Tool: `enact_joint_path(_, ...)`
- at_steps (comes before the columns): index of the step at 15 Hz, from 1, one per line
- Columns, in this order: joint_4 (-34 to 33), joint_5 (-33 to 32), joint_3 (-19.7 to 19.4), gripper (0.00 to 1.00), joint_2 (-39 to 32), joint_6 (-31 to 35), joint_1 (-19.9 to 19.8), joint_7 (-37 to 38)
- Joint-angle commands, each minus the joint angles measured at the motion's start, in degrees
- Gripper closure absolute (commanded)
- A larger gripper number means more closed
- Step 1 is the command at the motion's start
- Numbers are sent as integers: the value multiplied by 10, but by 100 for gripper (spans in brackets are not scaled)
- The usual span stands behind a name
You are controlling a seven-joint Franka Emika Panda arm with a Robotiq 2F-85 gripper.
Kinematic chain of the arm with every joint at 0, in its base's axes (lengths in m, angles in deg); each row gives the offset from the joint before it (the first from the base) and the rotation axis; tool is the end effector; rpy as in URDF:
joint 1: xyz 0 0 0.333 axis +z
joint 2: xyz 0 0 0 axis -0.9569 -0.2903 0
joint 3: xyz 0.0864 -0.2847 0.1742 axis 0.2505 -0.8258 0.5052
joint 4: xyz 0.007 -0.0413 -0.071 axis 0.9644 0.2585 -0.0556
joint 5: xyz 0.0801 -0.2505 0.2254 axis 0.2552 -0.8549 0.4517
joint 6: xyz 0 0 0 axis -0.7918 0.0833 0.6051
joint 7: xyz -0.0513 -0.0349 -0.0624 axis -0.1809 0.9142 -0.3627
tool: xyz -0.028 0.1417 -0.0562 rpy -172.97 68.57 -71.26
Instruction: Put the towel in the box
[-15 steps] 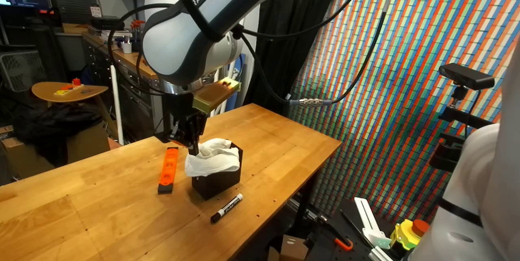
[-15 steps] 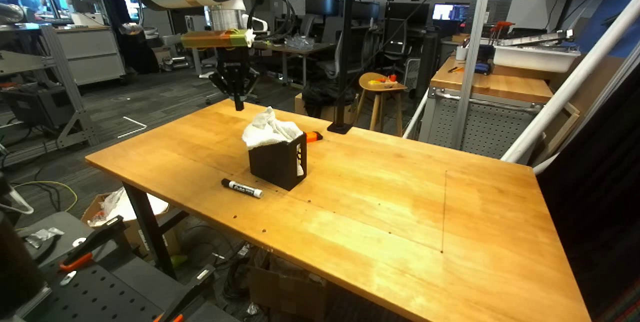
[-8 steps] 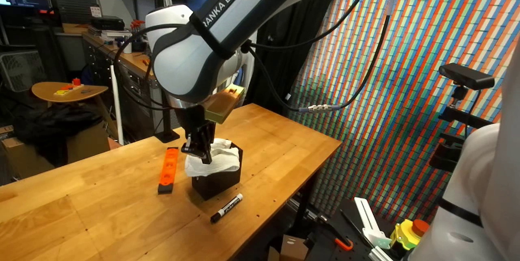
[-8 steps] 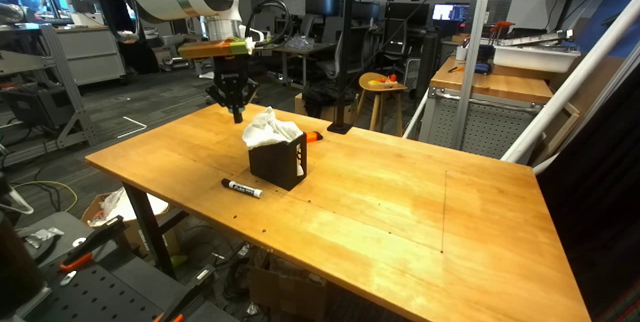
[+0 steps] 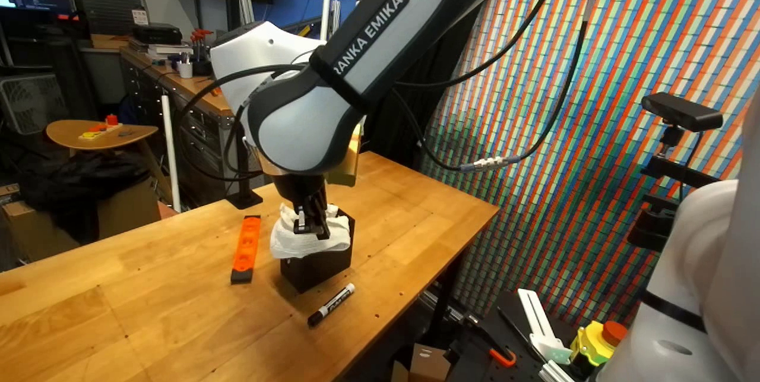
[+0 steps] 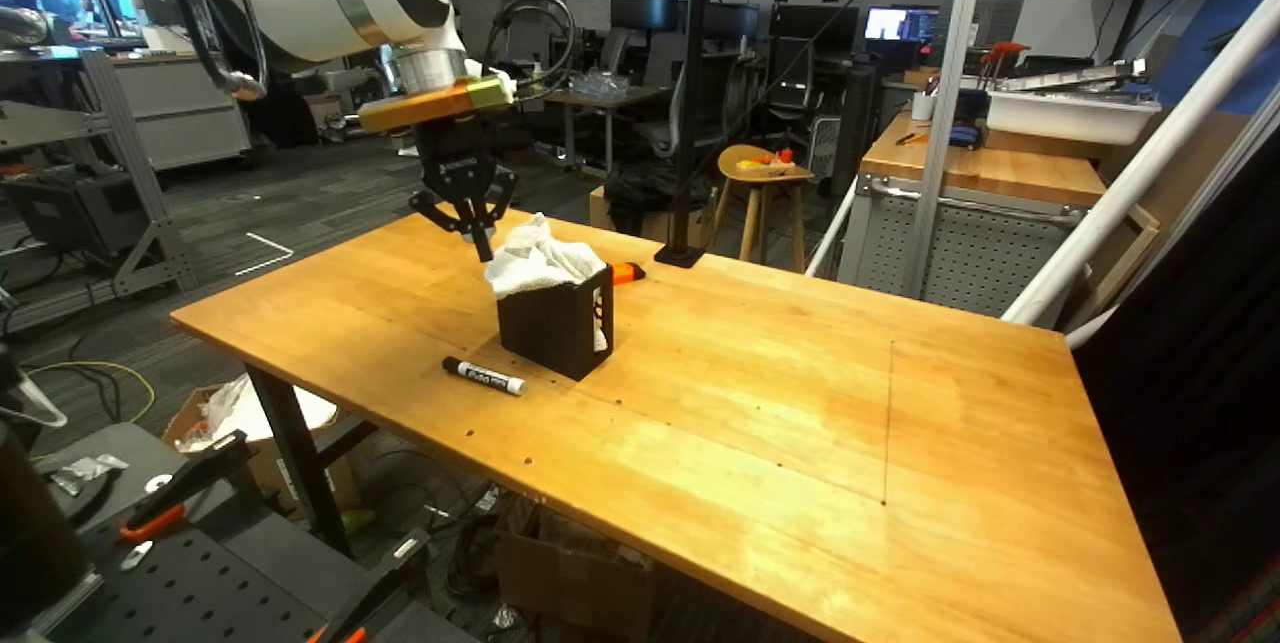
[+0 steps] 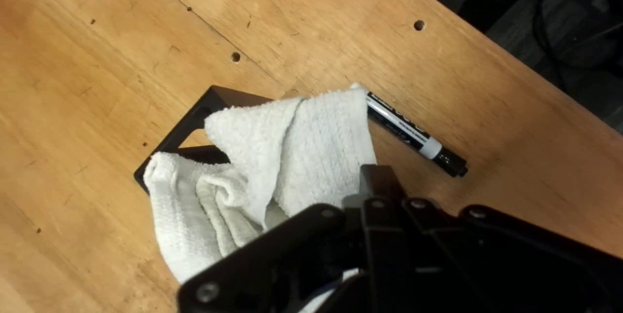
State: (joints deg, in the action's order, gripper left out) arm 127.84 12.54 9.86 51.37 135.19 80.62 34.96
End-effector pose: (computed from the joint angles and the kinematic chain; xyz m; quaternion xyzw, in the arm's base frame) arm 0.4655 0.0817 0.2942 0.9214 0.3405 -0.0918 0.1633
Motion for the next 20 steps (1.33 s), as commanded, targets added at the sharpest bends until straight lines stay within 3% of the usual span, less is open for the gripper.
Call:
enact_joint_path(1, 53, -57, 7, 98, 51, 22, 9, -20)
enact_joint_path(10, 97, -156, 3, 96, 40, 95, 2, -6)
enact_joint_path(11, 95, -169, 1, 91, 40, 97, 1, -2)
enact_joint_path(12, 93, -176, -1, 73, 41, 101, -1, -1)
enact_joint_path(13, 92, -185, -2, 64, 41, 104, -2, 1)
enact_joint_path(20, 91, -184, -5, 12, 32, 122, -6, -5)
